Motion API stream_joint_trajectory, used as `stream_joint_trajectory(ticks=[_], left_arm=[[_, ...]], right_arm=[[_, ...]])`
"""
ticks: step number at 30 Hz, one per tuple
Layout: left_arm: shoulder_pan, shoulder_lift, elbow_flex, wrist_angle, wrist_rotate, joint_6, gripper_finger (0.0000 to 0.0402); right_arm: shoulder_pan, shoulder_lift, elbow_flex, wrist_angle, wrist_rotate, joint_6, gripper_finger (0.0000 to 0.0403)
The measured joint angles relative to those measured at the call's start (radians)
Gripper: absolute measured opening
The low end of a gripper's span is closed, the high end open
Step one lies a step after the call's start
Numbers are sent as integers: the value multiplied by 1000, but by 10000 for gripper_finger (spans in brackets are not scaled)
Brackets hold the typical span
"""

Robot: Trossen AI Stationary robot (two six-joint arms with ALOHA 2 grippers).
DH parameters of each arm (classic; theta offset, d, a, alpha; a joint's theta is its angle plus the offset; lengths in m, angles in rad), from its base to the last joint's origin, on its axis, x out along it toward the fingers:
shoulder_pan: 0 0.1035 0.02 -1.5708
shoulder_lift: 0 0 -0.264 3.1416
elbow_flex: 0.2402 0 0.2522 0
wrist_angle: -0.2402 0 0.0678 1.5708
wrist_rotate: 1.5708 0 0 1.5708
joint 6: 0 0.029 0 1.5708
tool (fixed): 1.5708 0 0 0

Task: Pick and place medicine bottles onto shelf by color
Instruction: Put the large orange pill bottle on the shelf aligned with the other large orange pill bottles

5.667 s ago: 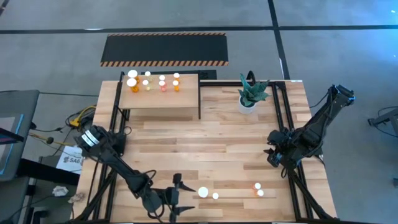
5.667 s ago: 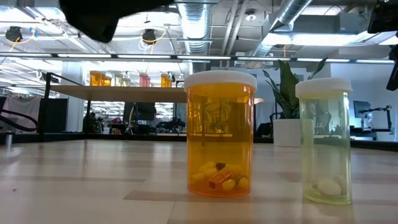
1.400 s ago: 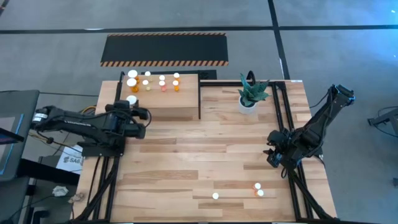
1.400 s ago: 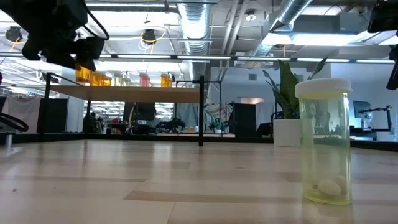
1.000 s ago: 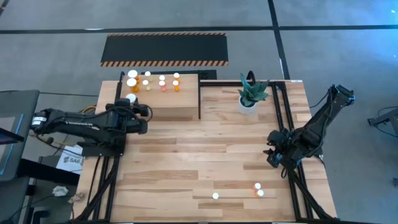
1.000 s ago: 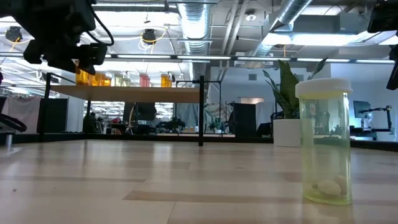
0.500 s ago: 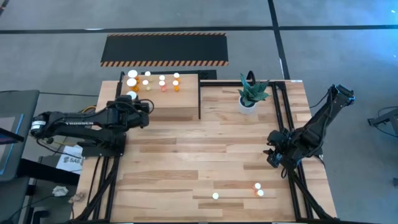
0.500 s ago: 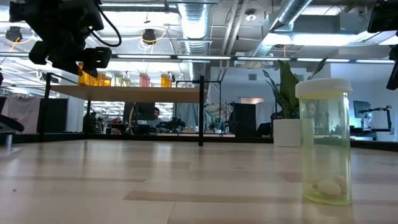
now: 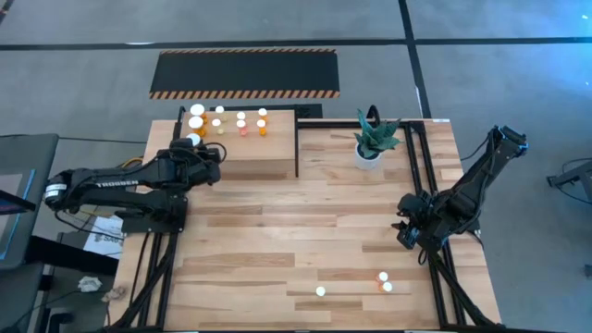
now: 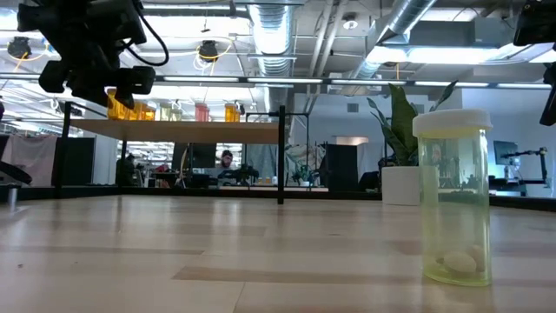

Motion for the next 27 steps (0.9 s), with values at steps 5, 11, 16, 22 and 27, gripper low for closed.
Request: stream_joint_trajectory(ticks=[5,11,16,22,27], left_arm=[[3,0,0,0,4,6,160],[3,0,0,-3,13,1,162],[3,1,0,-9,22,-1,163],[3,0,0,-18,38,-1,163],[3,1,-1,-19,38,-3,164]], right_arm=[[0,0,0,0,0,0,226],[0,0,0,0,0,0,226],[0,0,0,0,0,0,226],[0,0,0,0,0,0,226],[0,0,0,0,0,0,226]])
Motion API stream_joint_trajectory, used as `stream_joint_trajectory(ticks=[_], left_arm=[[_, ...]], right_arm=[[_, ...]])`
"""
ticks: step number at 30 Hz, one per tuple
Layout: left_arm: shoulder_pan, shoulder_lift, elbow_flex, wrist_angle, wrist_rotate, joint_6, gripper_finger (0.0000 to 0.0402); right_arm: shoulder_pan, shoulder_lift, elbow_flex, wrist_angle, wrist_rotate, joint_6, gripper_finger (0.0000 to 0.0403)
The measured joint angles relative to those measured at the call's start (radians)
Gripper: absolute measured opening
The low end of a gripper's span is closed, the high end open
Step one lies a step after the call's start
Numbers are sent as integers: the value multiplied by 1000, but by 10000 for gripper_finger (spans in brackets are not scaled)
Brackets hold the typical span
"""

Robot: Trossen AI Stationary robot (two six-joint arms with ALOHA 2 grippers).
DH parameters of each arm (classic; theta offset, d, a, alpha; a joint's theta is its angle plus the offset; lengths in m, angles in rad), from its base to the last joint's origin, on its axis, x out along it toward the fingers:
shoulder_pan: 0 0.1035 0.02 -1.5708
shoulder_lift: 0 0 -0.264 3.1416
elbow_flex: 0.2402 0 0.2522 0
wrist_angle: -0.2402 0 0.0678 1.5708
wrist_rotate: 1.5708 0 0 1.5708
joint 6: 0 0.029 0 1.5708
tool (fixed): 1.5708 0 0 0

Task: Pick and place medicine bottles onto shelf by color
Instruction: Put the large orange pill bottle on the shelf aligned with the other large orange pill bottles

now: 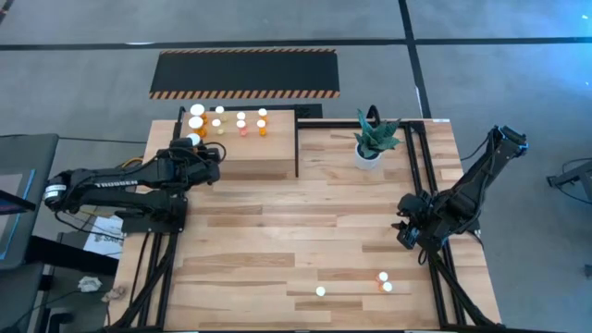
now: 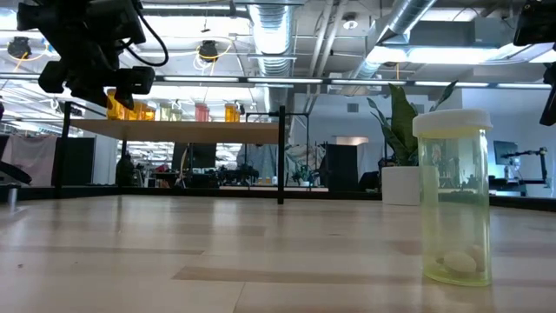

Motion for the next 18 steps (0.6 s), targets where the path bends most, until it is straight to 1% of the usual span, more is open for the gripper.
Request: stream_joint_trajectory(ticks=[14,18], left_arm=[[0,0,-1,-4,4,-30,164],[-1,-2,-1,1,3,-44,181]], right_arm=[[0,0,0,0,0,0,226],[0,0,0,0,0,0,226]])
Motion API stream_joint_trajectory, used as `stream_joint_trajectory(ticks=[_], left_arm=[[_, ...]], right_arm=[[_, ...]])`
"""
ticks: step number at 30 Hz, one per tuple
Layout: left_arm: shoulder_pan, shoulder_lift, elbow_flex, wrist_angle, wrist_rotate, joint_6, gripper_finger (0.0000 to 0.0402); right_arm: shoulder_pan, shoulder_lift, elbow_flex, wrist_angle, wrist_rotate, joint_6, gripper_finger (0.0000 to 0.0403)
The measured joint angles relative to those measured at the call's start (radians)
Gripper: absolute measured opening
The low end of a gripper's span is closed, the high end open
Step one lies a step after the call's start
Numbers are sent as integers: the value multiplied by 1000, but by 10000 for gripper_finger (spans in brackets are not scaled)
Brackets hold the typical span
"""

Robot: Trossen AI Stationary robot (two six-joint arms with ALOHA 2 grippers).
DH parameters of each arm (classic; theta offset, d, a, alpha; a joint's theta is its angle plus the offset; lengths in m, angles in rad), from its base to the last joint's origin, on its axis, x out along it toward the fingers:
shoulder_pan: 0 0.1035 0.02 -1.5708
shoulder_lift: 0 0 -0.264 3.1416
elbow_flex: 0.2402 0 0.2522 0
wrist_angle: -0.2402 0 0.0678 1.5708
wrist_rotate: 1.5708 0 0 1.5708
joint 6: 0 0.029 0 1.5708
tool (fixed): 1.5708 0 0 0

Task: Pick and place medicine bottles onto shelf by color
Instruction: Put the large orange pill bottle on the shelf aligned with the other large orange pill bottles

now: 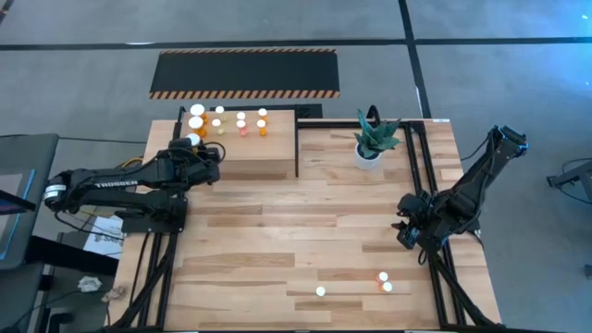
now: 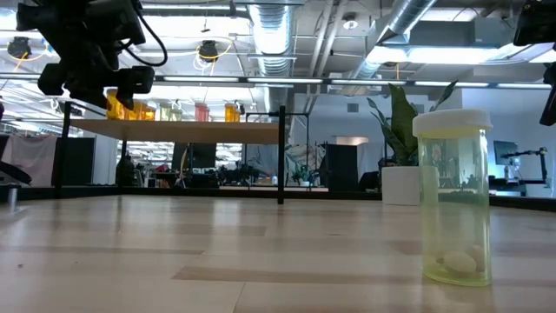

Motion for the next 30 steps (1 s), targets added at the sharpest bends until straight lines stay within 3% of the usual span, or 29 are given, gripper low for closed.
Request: stream_joint_trajectory(ticks=[3,6,30], left_arm=[[-1,1,-8,-6,82,-3,203],[0,1,-5,-2,94,-8,216],[-4,-116,1,35,5,59,242]], right_arm=[[0,0,0,0,0,0,226],[0,0,0,0,0,0,226],[0,0,0,8,0,0,226]])
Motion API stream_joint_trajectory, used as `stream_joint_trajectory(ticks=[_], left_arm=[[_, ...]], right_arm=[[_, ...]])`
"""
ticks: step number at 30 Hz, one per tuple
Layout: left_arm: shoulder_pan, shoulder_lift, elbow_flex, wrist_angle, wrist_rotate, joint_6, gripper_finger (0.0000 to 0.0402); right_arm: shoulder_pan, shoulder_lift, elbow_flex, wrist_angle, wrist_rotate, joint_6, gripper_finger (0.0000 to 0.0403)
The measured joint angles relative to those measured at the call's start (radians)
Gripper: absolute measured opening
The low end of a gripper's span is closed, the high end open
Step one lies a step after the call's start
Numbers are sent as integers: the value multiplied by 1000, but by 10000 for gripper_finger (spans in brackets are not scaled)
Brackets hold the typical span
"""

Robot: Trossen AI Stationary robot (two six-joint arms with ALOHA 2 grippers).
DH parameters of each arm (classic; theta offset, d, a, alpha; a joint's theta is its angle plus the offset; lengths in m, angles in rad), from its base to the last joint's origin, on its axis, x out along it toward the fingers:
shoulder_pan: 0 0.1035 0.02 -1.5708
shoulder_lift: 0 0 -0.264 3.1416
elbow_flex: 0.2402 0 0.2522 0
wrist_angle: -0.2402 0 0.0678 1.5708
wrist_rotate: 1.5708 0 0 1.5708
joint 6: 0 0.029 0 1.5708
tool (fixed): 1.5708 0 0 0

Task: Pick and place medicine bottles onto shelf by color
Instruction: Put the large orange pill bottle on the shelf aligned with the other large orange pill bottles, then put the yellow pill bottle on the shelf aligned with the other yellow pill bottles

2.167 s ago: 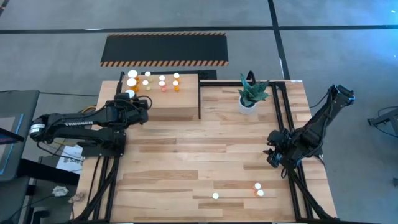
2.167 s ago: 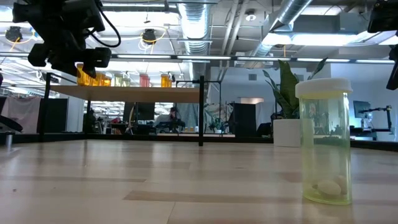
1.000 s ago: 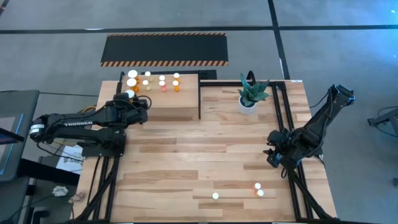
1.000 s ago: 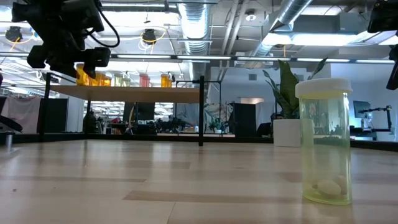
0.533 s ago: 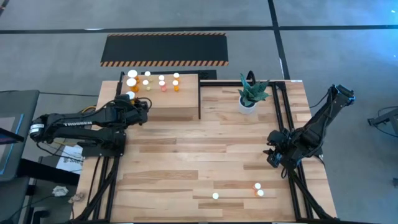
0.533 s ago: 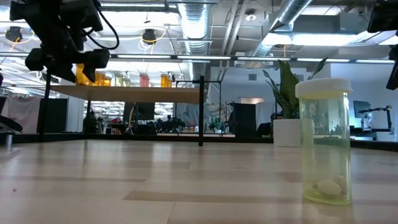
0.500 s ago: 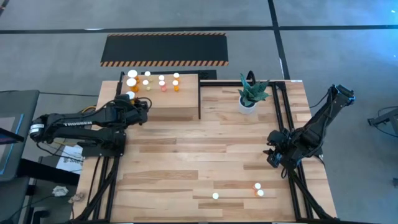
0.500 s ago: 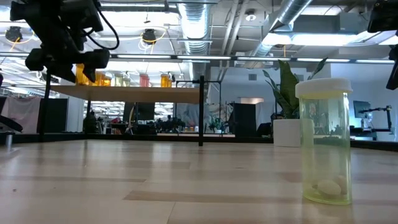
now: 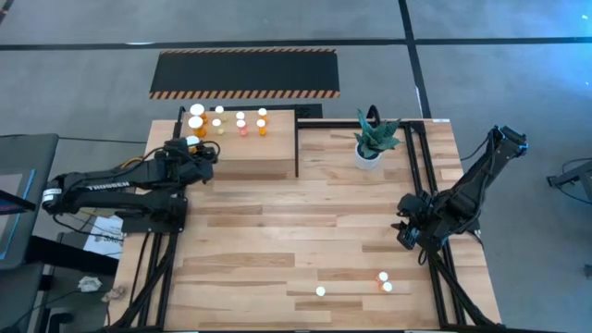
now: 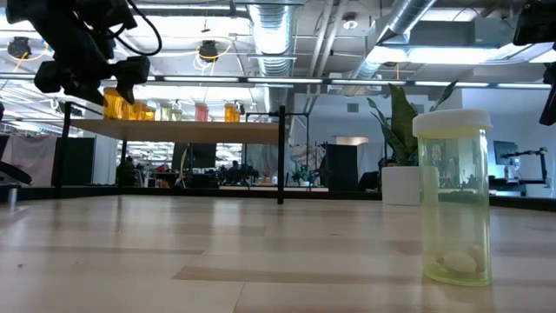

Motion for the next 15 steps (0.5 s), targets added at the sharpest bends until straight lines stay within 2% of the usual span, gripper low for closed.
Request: stream_joint_trajectory(ticks=[11,15], left_arm=[[0,-62,1,93,-45,119,250],[0,-100,1,168,-53,207,250]], right_arm=[[0,0,0,6,0,0,226],[0,0,0,24,0,0,226]])
